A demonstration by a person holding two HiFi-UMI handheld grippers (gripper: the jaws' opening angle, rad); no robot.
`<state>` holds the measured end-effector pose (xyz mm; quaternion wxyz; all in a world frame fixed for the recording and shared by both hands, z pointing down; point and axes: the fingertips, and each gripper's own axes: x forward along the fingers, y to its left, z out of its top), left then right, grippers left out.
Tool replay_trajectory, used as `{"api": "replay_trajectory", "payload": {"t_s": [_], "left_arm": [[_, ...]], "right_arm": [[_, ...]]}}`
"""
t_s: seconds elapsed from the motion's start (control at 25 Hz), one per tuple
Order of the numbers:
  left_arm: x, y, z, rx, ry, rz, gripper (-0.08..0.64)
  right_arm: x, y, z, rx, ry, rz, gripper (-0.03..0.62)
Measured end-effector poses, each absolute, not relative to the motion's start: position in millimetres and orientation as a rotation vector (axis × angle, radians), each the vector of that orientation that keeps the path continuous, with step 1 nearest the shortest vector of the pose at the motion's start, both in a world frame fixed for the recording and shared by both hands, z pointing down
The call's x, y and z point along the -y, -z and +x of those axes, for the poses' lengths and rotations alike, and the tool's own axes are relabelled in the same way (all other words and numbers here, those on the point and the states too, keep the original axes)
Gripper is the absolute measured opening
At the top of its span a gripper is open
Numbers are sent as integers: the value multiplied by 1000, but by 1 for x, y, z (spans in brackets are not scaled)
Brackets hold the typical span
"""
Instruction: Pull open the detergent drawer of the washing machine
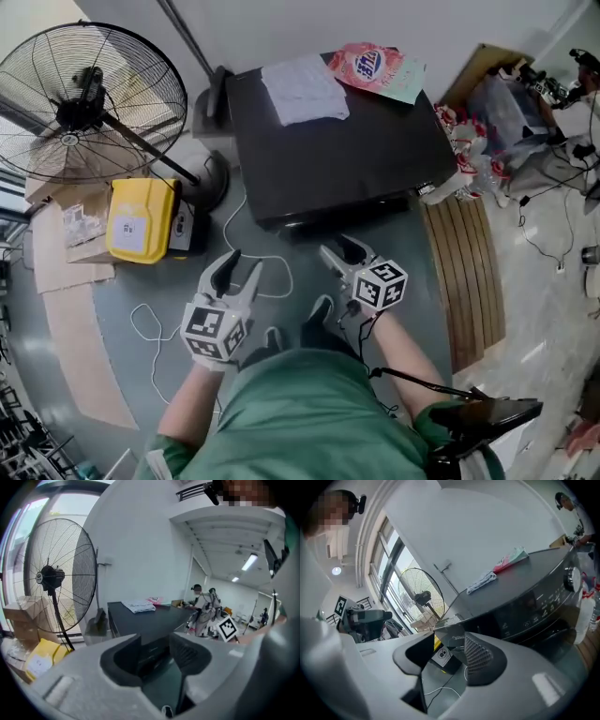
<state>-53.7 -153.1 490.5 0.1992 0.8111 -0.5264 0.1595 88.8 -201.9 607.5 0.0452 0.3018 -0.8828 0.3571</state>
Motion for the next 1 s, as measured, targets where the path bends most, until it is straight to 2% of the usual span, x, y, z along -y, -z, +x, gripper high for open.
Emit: {"api": "replay_trajectory", "payload": {"t_s": [0.16,0.44,1.0], "left_arm": [[155,-494,-50,1496,-456,2232,189],[143,-505,-62,1521,-472,2175,189],[120,-535,-108,1484,-491,2100,184]], "right_arm": [[216,-633,83,2674,-1183,884,184],[241,-686,64,2620,-1373,829,269],[265,-722,26,2645,-1499,727,341]]}}
